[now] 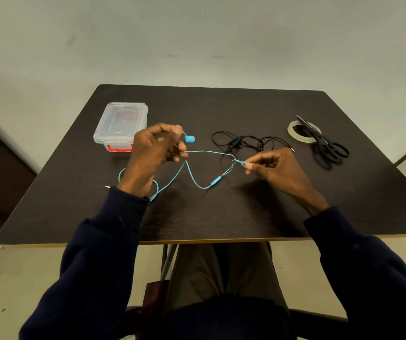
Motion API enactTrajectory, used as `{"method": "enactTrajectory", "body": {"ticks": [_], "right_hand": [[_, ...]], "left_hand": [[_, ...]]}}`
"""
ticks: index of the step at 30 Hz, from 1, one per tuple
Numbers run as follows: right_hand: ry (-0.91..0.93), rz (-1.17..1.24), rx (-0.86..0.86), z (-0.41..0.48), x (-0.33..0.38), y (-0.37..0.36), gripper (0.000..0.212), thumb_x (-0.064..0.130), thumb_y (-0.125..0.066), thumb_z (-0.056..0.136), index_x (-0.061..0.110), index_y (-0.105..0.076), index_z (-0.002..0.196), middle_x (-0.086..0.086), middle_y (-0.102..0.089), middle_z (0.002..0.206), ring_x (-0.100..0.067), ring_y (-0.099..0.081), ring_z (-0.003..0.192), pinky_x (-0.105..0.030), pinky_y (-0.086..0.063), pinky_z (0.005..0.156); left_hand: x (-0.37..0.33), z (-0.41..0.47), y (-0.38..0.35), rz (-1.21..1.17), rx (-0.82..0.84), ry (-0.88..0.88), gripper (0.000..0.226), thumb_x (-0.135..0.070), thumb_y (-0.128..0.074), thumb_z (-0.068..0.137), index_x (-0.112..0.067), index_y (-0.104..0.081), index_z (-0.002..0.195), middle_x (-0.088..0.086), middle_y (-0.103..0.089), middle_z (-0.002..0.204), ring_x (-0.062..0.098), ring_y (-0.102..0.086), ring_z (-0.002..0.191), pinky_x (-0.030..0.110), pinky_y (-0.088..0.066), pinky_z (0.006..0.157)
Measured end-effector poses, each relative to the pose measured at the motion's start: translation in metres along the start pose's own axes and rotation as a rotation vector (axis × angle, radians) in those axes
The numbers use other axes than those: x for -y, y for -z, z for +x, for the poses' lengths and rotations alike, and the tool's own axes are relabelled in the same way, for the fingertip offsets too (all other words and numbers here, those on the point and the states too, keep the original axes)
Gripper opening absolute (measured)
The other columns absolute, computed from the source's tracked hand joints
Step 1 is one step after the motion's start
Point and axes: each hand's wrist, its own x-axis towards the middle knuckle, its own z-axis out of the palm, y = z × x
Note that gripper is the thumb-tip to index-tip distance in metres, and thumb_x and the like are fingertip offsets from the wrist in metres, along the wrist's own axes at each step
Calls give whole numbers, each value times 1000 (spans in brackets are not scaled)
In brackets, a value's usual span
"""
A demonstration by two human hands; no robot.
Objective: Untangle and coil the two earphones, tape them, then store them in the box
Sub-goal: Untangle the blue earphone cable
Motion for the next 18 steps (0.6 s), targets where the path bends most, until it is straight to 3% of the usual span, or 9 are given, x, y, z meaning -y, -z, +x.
{"method": "enactTrajectory", "body": {"ticks": [3,7,9,11,15,18], "right_hand": [[-1,-1,-12,2,5,-6,11,18,-74,90,11,-79,97,1,-78,85,-12,-73,85,-25,-58,84],[39,10,-41,7,11,-13,9,19,-75,90,13,-80,95,1,-78,85,-16,-74,86,-33,-59,85],[42,18,-52,9,13,-17,8,21,-76,89,16,-80,94,2,-78,85,-22,-74,82,-37,-59,79],[45,42,-70,10,16,-18,8,20,-77,88,17,-80,95,3,-78,85,-17,-74,81,-32,-60,76],[64,30,-61,12,19,-19,8,15,-75,90,14,-80,96,6,-78,86,-14,-74,88,-29,-60,84],[83,25,-36,13,24,-17,11,12,-71,93,19,-79,97,9,-78,89,-4,-72,95,-19,-54,88]], "left_hand": [[-1,-4,-9,54,264,29,23,-28,-70,88,-5,-69,95,9,-69,71,23,-69,66,28,-56,65],[7,-4,-19,385,492,-59,19,-19,-75,89,-2,-72,96,8,-75,81,25,-72,75,33,-60,75],[11,-3,-20,432,469,-96,12,-16,-76,88,-5,-74,94,6,-76,83,23,-74,78,34,-61,79],[13,-3,-21,437,413,-105,12,-15,-79,86,-6,-75,93,5,-77,85,23,-74,79,32,-62,78],[17,1,-18,582,312,-109,11,-21,-85,79,-14,-79,84,-3,-77,81,14,-73,76,26,-59,72],[15,3,-12,720,258,-46,7,-21,-86,79,-18,-79,79,-8,-76,77,2,-70,72,21,-56,70]]}}
